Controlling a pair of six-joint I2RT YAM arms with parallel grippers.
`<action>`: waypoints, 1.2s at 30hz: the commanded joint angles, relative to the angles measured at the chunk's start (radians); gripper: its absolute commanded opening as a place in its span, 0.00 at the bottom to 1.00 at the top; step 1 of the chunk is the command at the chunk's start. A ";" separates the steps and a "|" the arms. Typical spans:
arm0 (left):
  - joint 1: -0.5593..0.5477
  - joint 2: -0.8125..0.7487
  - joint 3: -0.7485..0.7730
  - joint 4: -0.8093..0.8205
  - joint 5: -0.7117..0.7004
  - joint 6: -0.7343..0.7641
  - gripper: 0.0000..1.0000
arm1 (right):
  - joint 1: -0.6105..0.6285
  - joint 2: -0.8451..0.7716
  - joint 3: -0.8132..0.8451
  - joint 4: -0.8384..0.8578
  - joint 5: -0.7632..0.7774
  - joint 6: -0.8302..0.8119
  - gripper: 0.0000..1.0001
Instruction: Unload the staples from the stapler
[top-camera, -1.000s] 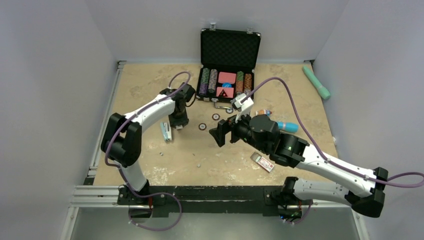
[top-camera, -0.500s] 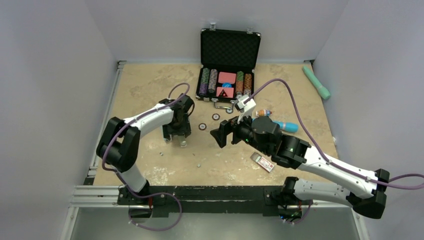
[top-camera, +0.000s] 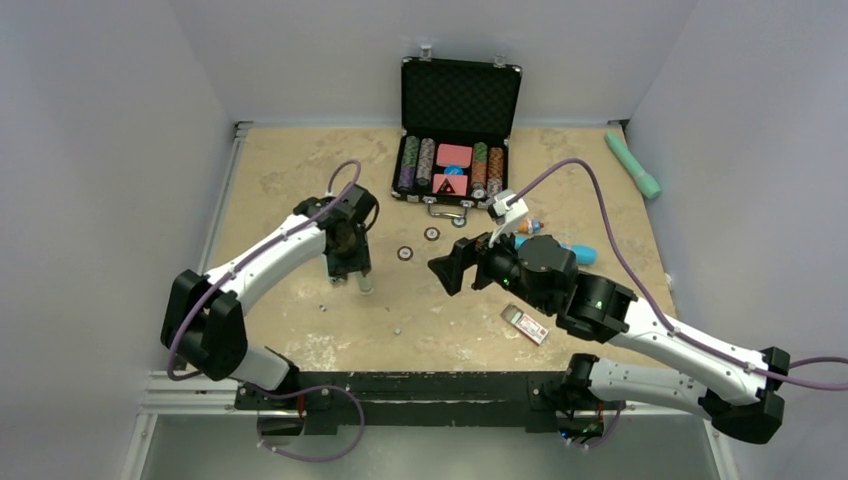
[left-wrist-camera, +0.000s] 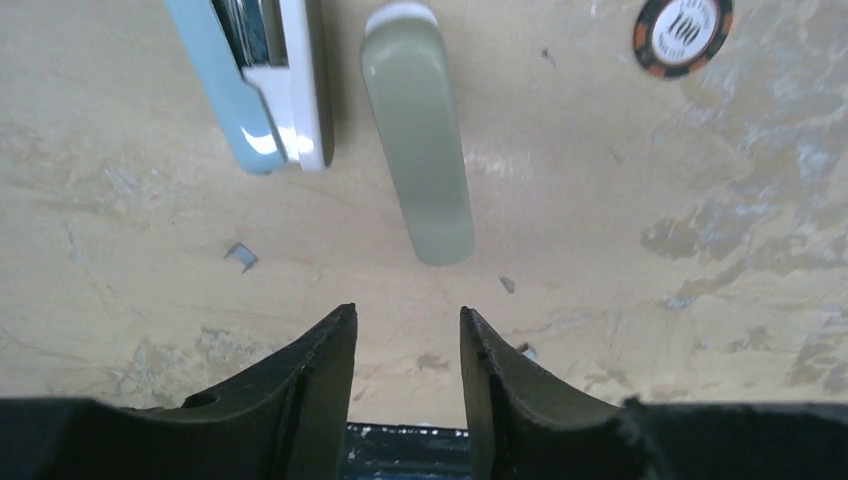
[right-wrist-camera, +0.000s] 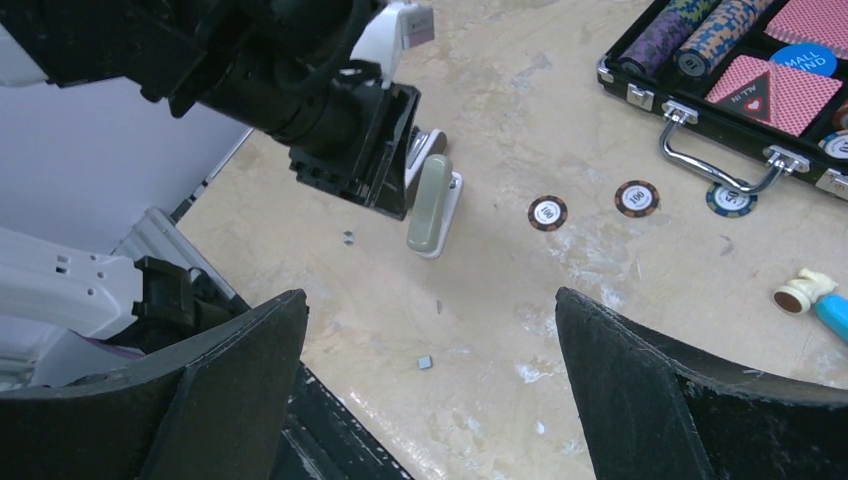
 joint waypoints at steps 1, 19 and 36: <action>-0.050 -0.033 -0.091 -0.014 0.101 -0.007 0.45 | 0.000 -0.018 -0.001 -0.006 0.030 0.047 0.98; -0.055 0.288 0.009 0.052 0.150 0.006 0.17 | 0.001 0.013 0.018 -0.125 0.059 0.135 0.99; 0.085 0.292 0.357 -0.141 0.113 0.136 0.20 | 0.000 0.012 0.018 -0.104 0.061 0.122 0.99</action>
